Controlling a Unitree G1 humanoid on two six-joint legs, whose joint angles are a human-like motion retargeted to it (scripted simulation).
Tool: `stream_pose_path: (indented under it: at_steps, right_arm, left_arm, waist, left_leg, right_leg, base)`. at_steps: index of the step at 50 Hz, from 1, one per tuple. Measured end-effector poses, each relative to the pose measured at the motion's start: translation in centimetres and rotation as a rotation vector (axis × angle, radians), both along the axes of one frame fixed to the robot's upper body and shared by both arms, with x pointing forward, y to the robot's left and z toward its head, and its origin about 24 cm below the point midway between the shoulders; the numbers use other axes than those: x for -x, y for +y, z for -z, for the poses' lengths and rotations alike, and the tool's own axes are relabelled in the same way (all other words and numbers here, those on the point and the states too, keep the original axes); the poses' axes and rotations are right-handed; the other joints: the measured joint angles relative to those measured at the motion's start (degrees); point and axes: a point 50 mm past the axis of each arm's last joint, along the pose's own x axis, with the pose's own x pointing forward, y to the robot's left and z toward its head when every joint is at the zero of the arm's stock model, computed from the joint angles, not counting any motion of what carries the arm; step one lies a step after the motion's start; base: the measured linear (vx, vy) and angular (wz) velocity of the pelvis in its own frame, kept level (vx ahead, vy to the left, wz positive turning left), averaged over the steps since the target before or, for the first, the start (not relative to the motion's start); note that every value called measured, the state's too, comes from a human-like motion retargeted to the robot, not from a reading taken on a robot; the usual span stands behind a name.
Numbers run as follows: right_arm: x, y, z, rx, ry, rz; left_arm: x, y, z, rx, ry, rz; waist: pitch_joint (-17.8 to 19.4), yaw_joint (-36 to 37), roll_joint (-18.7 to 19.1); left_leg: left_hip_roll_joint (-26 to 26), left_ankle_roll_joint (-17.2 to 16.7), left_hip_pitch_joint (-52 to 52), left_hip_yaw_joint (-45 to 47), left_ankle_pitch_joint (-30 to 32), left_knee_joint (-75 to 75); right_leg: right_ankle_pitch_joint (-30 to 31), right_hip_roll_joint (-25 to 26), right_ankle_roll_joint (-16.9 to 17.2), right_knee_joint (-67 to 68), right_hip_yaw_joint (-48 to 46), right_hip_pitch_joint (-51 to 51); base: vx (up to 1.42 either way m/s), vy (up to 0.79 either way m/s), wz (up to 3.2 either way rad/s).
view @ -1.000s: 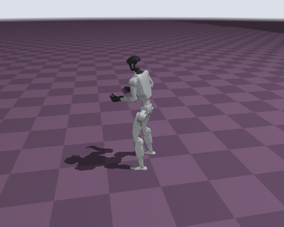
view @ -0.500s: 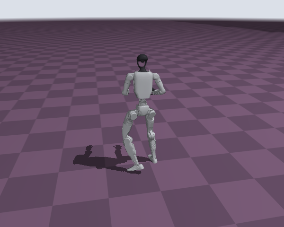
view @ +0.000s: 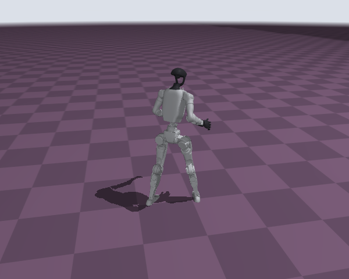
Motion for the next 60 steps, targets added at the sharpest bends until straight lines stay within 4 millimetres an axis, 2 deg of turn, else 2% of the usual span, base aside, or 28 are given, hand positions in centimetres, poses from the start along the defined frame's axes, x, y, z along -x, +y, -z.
stream_pose_path:
  at_steps: [5, 8, 12, 18, 21, 28, 31, 34, 38, 40, 45, 48, 51, 55, 60]
  right_arm:
    - [2.0, 1.3, 1.8, -0.004, 0.07, -0.007]
    - [1.6, 0.9, 1.5, 0.029, 0.067, -0.036]
    - [0.6, 0.0, 0.5, 0.05, 0.026, -0.024]
    - [-0.2, -0.3, -0.1, 0.002, -0.014, 0.037]
    - [-0.3, -0.1, 0.0, -0.004, -0.007, 0.024]
    - [-0.1, 0.5, 0.2, -0.028, 0.0, 0.005]
    - [-0.3, 0.7, 0.1, -0.027, -0.001, -0.006]
    - [-0.5, 0.9, -0.2, -0.015, -0.008, -0.029]
    - [-0.8, 0.9, -0.8, 0.001, -0.034, -0.043]
    - [-1.1, 0.6, -1.2, 0.009, -0.053, -0.029]
    - [-1.5, -0.3, -1.8, 0.016, -0.098, 0.044]
    - [-1.4, -0.7, -1.9, 0.015, -0.108, 0.074]
    - [-1.6, -0.6, -1.7, 0.002, -0.109, 0.086]
    - [-2.2, 0.6, -1.5, -0.035, -0.102, 0.056]
    - [-2.8, 3.3, -1.7, -0.031, -0.109, -0.044]
  left_arm:
    - [0.9, 0.7, 0.1, -0.044, 0.019, 0.039]
    - [1.5, 1.0, 0.7, -0.003, 0.038, 0.003]
    - [2.6, 1.0, 2.1, 0.082, 0.073, -0.083]
    - [3.6, -0.5, 3.7, 0.144, 0.121, -0.093]
    - [3.6, -1.4, 3.9, 0.159, 0.134, -0.058]
    - [3.0, -2.4, 3.6, 0.175, 0.122, -0.011]
    - [2.7, -2.6, 3.4, 0.193, 0.109, -0.015]
    - [2.8, -3.0, 3.2, 0.237, 0.096, -0.032]
    - [3.4, -3.8, 3.1, 0.307, 0.082, -0.04]
    - [3.5, -4.2, 3.1, 0.331, 0.082, -0.033]
    - [3.5, -5.3, 2.9, 0.335, 0.079, 0.026]
    - [3.3, -6.1, 2.5, 0.308, 0.056, 0.081]
    - [2.8, -6.6, 2.1, 0.268, 0.032, 0.123]
    - [2.3, -6.0, 2.0, 0.22, 0.033, 0.129]
    - [2.6, -3.7, 3.0, 0.16, 0.09, 0.068]
  waist:
    - [-1.6, 5.7, -1.1]
    - [-1.6, 8.7, -1.0]
    - [-1.7, 8.3, -0.9]
    - [-2.2, 5.6, -0.9]
    - [-2.1, 5.7, -0.8]
    - [-0.7, 5.8, -1.2]
    - [0.8, 5.7, -0.7]
    - [2.2, 5.7, 0.4]
    - [3.0, 5.9, 1.4]
    - [2.8, 5.9, 1.6]
    - [1.8, 6.3, 1.7]
    - [1.8, 6.9, 1.8]
    - [2.2, 8.3, 1.8]
    - [2.9, 10.6, 0.2]
    - [4.0, 11.6, -3.2]
  left_leg:
    - [-1.6, -0.5, 4.1, 11.3, 2.5, -7.8]
    - [-2.1, -0.6, 4.9, 17.6, 2.5, -8.0]
    - [-1.7, -1.5, 3.6, 22.4, 1.4, -3.7]
    - [-1.2, -1.3, 3.2, 27.1, 1.1, -0.7]
    - [-0.9, -0.8, 3.5, 29.8, 1.8, -0.2]
    - [0.5, 0.6, 1.6, 32.4, 2.4, 7.3]
    - [2.6, 0.9, -2.5, 30.3, 3.1, 16.6]
    - [4.0, -0.5, -7.4, 24.8, 5.4, 25.5]
    - [1.6, -3.5, -11.3, 13.0, 4.7, 29.9]
    - [0.2, -3.2, -11.1, 8.4, 1.6, 28.3]
    - [-2.4, 0.9, -9.1, 3.9, -4.2, 16.6]
    - [-5.1, 0.8, -9.1, 0.6, -2.8, 8.9]
    - [-5.4, 0.6, -9.8, -0.6, 0.4, 5.3]
    - [-3.8, 2.3, -9.6, 1.1, -0.3, 5.1]
    - [-4.6, 3.1, -7.4, 4.2, -0.7, 3.0]
  right_leg:
    - [-3.0, -7.7, -4.8, 5.9, -31.7, -5.7]
    - [-2.5, -9.1, -3.4, 7.2, -38.7, -5.7]
    - [-1.4, -7.4, -0.9, 9.5, -34.8, -4.6]
    - [1.1, -5.3, -1.1, 3.4, -31.4, -1.6]
    - [2.3, -4.1, -1.3, 2.0, -30.5, -1.8]
    - [0.8, -3.6, -0.6, 3.6, -28.5, -2.5]
    - [0.0, -3.9, -1.5, 5.6, -28.4, -3.2]
    - [-0.7, -4.0, -2.6, 7.4, -28.6, -3.8]
    - [-1.5, -4.2, -3.1, 9.0, -28.5, -4.5]
    - [-1.8, -4.7, -2.6, 9.2, -28.4, -4.9]
    - [-1.2, -7.0, -1.4, 6.5, -28.7, -4.1]
    - [0.0, -7.8, -0.4, 3.4, -29.8, -2.6]
    - [1.7, -6.8, 0.0, -0.2, -30.9, -1.1]
    - [3.1, -5.1, 0.0, -3.0, -30.6, -0.3]
    - [0.3, -6.0, 0.0, 1.2, -28.5, -2.5]
  base:
    - [-0.14, 0.21, -2.05]
    - [-0.08, 0.11, -1.99]
    - [-0.02, 0.04, -1.22]
    - [0.04, -0.02, -0.79]
    - [0.06, -0.08, -0.91]
    - [0.1, -0.12, -0.44]
    - [0.09, -0.11, 0.04]
    - [0.05, -0.09, 0.08]
    - [0.02, -0.03, 0.01]
    - [0.0, 0.0, 0.0]
    - [-0.06, 0.05, 0.2]
    - [-0.13, 0.08, 0.32]
    - [-0.16, 0.03, 0.08]
    - [-0.16, 0.04, -0.38]
    - [-0.14, 0.15, -0.52]
